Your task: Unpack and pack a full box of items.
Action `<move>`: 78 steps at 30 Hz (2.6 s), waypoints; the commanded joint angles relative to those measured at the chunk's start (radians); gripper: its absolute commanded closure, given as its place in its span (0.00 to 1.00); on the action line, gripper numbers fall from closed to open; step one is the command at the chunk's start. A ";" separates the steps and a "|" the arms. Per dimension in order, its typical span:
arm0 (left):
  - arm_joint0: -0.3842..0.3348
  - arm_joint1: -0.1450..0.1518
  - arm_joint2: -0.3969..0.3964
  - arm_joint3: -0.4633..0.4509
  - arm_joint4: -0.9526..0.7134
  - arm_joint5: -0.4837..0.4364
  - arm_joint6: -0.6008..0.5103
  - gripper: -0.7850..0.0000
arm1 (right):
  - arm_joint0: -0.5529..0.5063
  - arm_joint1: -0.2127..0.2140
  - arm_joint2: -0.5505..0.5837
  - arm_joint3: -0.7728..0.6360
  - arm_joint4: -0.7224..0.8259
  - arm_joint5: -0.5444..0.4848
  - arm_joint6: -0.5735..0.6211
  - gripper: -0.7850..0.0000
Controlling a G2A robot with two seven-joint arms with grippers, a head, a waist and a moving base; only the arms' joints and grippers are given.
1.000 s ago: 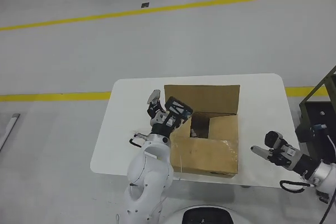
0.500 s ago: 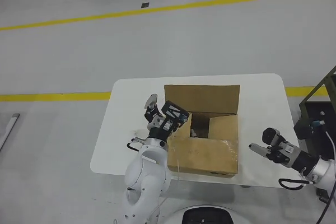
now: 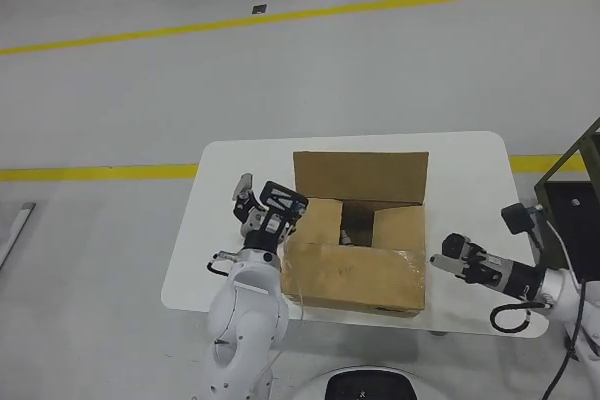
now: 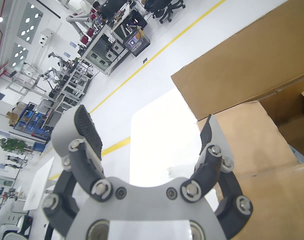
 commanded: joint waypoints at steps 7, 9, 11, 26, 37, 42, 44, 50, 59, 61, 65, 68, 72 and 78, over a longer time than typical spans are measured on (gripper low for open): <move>0.004 0.002 0.014 -0.004 0.005 0.002 0.017 0.00 | 0.071 0.012 -0.064 0.055 -0.066 0.021 0.012 0.00; 0.004 0.002 0.019 -0.003 0.009 0.004 0.020 0.00 | 0.081 0.014 -0.078 0.065 -0.070 0.018 0.014 0.00; 0.004 0.002 0.023 -0.001 0.012 0.006 0.022 0.00 | 0.089 0.017 -0.093 0.076 -0.072 0.014 0.017 0.00; 0.008 0.006 0.025 -0.005 0.017 -0.004 0.019 0.00 | 0.102 0.038 -0.143 0.073 -0.064 -0.010 0.039 0.57; 0.014 0.010 0.028 -0.025 0.024 -0.030 0.015 0.00 | 0.060 0.059 -0.153 -0.004 -0.099 -0.117 0.072 0.69; 0.014 0.011 0.032 -0.029 0.024 -0.039 0.013 0.00 | 0.050 0.065 -0.175 0.001 -0.101 -0.121 0.062 0.60; 0.010 0.012 0.036 -0.036 0.029 -0.046 0.013 0.00 | 0.051 0.067 -0.181 0.003 -0.104 -0.119 0.047 0.56; 0.008 0.013 0.041 -0.050 0.028 -0.056 0.007 0.00 | 0.041 0.074 -0.211 -0.025 -0.213 -0.132 0.016 1.00; -0.007 0.012 0.056 -0.067 0.002 -0.099 -0.030 0.00 | -0.016 0.083 -0.160 -0.171 -0.534 -0.288 -0.227 1.00; -0.017 0.011 0.064 -0.066 -0.012 -0.118 -0.038 0.00 | -0.036 0.084 -0.156 -0.192 -0.601 -0.303 -0.277 1.00; -0.042 0.008 0.091 -0.054 -0.051 -0.176 -0.066 0.00 | -0.061 0.088 -0.142 -0.237 -0.761 -0.322 -0.341 1.00; -0.058 0.006 0.113 -0.049 -0.084 -0.221 -0.093 0.00 | -0.086 0.089 -0.143 -0.250 -0.833 -0.327 -0.388 1.00; -0.075 0.004 0.141 -0.049 -0.124 -0.300 -0.135 0.00 | -0.115 0.091 -0.139 -0.263 -0.907 -0.321 -0.459 1.00; -0.085 0.005 0.159 -0.048 -0.135 -0.353 -0.174 0.00 | -0.149 0.092 -0.128 -0.249 -0.903 -0.299 -0.551 0.86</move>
